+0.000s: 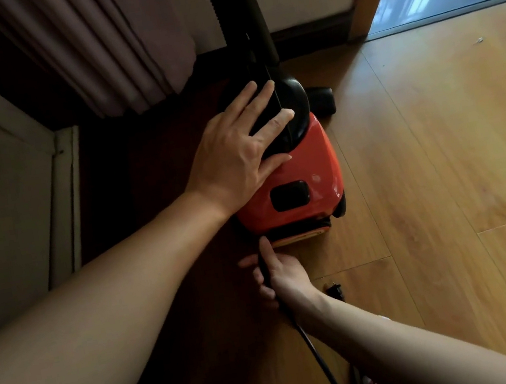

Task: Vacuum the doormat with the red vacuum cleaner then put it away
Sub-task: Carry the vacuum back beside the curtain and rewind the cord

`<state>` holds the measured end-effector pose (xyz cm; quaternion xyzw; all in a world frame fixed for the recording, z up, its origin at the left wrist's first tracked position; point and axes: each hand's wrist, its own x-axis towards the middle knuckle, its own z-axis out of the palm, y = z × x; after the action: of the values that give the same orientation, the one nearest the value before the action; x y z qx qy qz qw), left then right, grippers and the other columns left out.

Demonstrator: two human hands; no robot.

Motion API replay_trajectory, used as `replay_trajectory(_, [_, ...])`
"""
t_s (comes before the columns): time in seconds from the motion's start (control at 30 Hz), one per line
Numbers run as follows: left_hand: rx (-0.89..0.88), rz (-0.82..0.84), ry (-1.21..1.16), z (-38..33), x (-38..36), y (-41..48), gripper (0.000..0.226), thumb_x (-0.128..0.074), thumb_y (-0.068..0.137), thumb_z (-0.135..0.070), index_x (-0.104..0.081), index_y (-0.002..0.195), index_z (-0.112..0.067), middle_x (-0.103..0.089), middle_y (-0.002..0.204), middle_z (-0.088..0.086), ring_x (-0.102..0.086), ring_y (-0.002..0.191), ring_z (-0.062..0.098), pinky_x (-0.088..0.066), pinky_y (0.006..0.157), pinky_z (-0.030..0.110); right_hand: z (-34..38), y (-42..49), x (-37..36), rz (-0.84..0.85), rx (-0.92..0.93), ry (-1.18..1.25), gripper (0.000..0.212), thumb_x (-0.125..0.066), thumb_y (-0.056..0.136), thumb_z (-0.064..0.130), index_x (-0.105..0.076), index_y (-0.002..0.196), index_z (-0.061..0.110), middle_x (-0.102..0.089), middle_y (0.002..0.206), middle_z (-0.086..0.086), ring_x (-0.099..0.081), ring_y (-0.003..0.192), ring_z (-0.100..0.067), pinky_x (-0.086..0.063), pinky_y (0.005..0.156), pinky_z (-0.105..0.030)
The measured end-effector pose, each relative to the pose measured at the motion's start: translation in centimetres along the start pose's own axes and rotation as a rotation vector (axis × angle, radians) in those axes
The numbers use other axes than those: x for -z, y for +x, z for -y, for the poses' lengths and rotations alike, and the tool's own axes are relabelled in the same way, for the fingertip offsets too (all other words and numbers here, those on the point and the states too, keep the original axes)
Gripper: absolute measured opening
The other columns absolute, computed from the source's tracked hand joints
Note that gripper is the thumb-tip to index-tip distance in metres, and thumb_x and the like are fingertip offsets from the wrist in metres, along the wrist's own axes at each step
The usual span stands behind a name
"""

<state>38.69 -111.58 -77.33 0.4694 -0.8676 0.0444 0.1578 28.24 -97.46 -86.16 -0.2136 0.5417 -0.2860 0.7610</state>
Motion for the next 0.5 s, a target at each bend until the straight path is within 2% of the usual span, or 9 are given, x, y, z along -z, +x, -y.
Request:
replay_trajectory(0.17, [0.001,0.008,-0.003,0.0,0.0,-0.1,0.058,-0.06,0.092,-0.048,-0.049,0.144,-0.024,-0.031,0.16,0.009,-0.024,0.15,0.028,-0.036,0.112,0.046,-0.7,2.0,0.6,-0.009,0.017,-0.002,0.052,-0.05,0.103,0.048,-0.068,0.102,-0.001,-0.043,0.054,0.001,-0.036,0.039,-0.009,-0.031,0.036,-0.022])
replay_trajectory(0.3, [0.009,0.01,-0.018,-0.1,0.1,0.0,0.059,-0.057,0.092,-0.05,-0.049,0.145,-0.026,-0.03,0.161,0.008,-0.023,0.15,0.027,-0.034,0.112,0.044,-0.9,3.2,2.2,-0.048,-0.017,-0.137,0.047,-0.058,0.101,0.041,-0.069,0.096,-0.004,-0.042,0.05,0.002,-0.038,0.037,-0.007,-0.039,0.037,-0.023])
replay_trajectory(0.4, [0.019,0.014,-0.04,0.1,0.1,-0.1,0.058,-0.055,0.092,-0.053,-0.049,0.145,-0.028,-0.029,0.162,0.005,-0.02,0.151,0.024,-0.031,0.113,0.043,-0.9,3.5,3.9,-0.058,-0.055,-0.225,0.04,-0.064,0.098,0.038,-0.067,0.084,0.001,-0.046,0.053,-0.002,-0.037,0.035,-0.005,-0.033,0.035,-0.02])
replay_trajectory(0.5, [0.017,0.007,-0.068,0.2,0.1,-0.1,0.058,-0.057,0.091,-0.051,-0.049,0.144,-0.029,-0.029,0.162,0.004,-0.02,0.151,0.023,-0.031,0.113,0.043,-0.2,3.3,7.0,-0.158,-0.103,-0.261,0.035,-0.072,0.093,0.035,-0.064,0.081,0.003,-0.049,0.053,0.0,-0.037,0.035,-0.004,-0.029,0.034,-0.018])
